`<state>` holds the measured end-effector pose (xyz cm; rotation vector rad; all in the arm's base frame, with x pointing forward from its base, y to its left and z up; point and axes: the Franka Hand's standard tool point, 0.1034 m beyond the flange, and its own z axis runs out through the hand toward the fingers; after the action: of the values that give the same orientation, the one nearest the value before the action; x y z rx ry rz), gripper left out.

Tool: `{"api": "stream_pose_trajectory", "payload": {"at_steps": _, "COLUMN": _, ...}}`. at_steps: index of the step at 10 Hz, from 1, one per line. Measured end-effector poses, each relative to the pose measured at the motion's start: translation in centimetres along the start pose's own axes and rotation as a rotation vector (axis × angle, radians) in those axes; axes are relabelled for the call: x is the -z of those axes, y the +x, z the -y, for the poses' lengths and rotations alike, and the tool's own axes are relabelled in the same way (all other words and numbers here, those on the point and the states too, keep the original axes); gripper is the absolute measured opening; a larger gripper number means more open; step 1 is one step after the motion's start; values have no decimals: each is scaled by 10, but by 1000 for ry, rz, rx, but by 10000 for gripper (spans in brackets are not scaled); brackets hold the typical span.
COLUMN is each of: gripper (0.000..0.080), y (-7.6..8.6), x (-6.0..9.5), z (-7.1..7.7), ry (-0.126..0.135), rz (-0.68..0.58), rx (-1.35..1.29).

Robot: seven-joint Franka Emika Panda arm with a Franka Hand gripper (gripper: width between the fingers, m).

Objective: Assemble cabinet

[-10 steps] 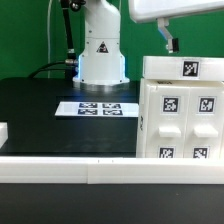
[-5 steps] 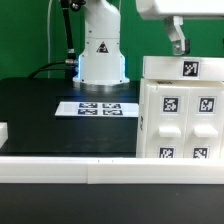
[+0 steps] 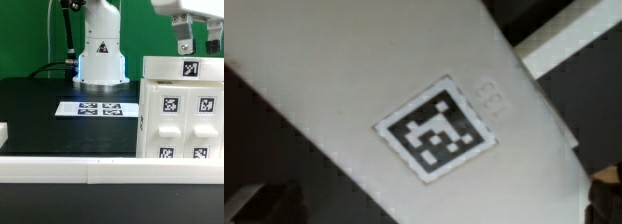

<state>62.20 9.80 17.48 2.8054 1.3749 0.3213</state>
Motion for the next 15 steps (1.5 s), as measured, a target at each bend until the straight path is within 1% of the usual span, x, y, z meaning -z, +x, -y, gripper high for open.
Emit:
{"api": "stream_pose_trajectory", "payload": {"at_steps": 1, "gripper": 797, "y": -2, "x": -3, "z": 1, "ry": -3, "rz": 13, "rx": 106}}
{"api": "stream_pose_trajectory", "payload": {"at_steps": 2, "gripper": 797, "y": -2, "x": -6, "z": 3, "ry": -12, "rz": 13, "rx": 166}}
{"api": "stream_pose_trajectory", "payload": {"at_steps": 3, "gripper": 797, "y": -5, "x": -10, "z": 6, "ry": -26, "rz": 10, "rx": 267}}
{"api": "stream_pose_trajectory", "payload": {"at_steps": 4, "gripper": 797, "y": -9, "x": -12, "z": 7, "ry": -24, "rz": 20, "rx": 321}}
{"api": "stream_pose_trajectory", "payload": {"at_steps": 5, "gripper": 797, "y": -10, "x": -12, "z": 5, "ry": -27, "rz": 24, "rx": 346}}
{"api": "stream_pose_trajectory", "payload": {"at_steps": 6, "gripper": 797, "y": -14, "x": -12, "z": 1, "ry": -34, "rz": 42, "rx": 455}}
{"api": "stream_pose_trajectory", "payload": {"at_steps": 9, "gripper": 786, "y": -16, "x": -12, "z": -1, "ry": -41, "rz": 46, "rx": 440}}
{"api": "stream_pose_trajectory", "payload": {"at_steps": 10, "gripper": 617, "y": -17, "x": -12, "z": -2, "ry": -41, "rz": 46, "rx": 438}}
{"api": "stream_pose_trajectory", "payload": {"at_steps": 11, "gripper": 556, "y": -17, "x": -12, "z": -2, "ry": -41, "rz": 46, "rx": 437}}
{"api": "stream_pose_trajectory", "payload": {"at_steps": 15, "gripper": 556, "y": -18, "x": -12, "z": -2, "ry": -42, "rz": 45, "rx": 383}}
